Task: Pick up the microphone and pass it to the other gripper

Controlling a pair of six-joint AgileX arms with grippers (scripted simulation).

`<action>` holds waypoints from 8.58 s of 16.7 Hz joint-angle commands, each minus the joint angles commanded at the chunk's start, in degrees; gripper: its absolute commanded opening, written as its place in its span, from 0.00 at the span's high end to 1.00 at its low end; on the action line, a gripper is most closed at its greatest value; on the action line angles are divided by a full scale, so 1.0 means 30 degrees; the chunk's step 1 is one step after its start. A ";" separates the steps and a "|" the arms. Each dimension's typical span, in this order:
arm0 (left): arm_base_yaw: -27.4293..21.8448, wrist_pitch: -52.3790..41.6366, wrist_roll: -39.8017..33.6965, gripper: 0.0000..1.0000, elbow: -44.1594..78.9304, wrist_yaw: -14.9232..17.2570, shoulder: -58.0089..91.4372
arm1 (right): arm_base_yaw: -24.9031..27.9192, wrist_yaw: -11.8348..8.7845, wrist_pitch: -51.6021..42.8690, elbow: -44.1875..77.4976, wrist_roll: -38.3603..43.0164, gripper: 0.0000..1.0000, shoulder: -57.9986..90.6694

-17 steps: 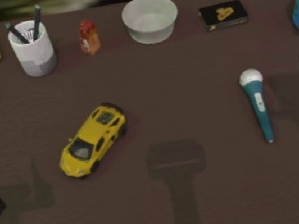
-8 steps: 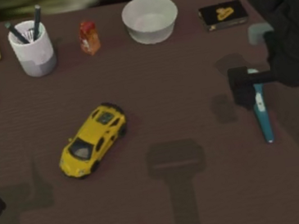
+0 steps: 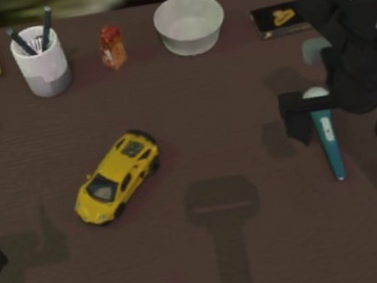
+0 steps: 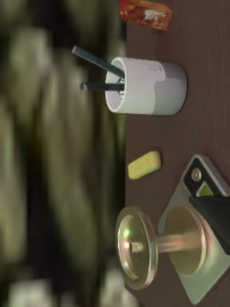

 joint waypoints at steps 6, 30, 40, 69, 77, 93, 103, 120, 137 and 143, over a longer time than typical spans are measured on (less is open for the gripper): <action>0.0000 0.0000 0.0000 0.00 0.0000 0.0000 0.0000 | -0.0019 0.0015 0.3040 -0.1277 -0.0077 0.00 0.1739; 0.0000 0.0000 0.0000 0.00 0.0000 0.0000 0.0000 | -0.0090 0.0025 0.6629 -0.2805 -0.0115 1.00 0.3852; 0.0000 0.0000 0.0000 0.00 0.0000 0.0000 0.0000 | -0.0003 0.0197 0.6693 -0.2436 -0.0584 1.00 0.2537; 0.0000 0.0000 0.0000 0.00 0.0000 0.0000 0.0000 | 0.1000 -0.7097 3.4792 -1.0394 -0.7699 1.00 -0.4617; 0.0000 0.0000 0.0000 0.00 0.0000 0.0000 0.0000 | 0.4447 -0.3626 3.7775 -1.2074 -0.7345 1.00 -0.5135; -0.0886 0.1391 0.0381 0.00 0.2370 0.2468 0.3145 | 0.4447 -0.3626 3.7775 -1.2074 -0.7345 1.00 -0.5135; -0.4164 0.6306 0.1618 0.00 1.1020 1.1785 1.8691 | 0.4447 -0.3626 3.7775 -1.2074 -0.7345 1.00 -0.5135; -0.6800 0.8946 0.2110 0.00 1.6202 1.4298 2.6019 | 0.4447 -0.3626 3.7775 -1.2074 -0.7345 1.00 -0.5135; -0.9702 0.9916 0.1964 0.45 1.9531 1.1460 3.0186 | 0.4447 -0.3626 3.7775 -1.2074 -0.7345 1.00 -0.5135; -0.9702 0.9916 0.1964 0.90 1.9531 1.1460 3.0186 | 0.4447 -0.3626 3.7775 -1.2074 -0.7345 1.00 -0.5135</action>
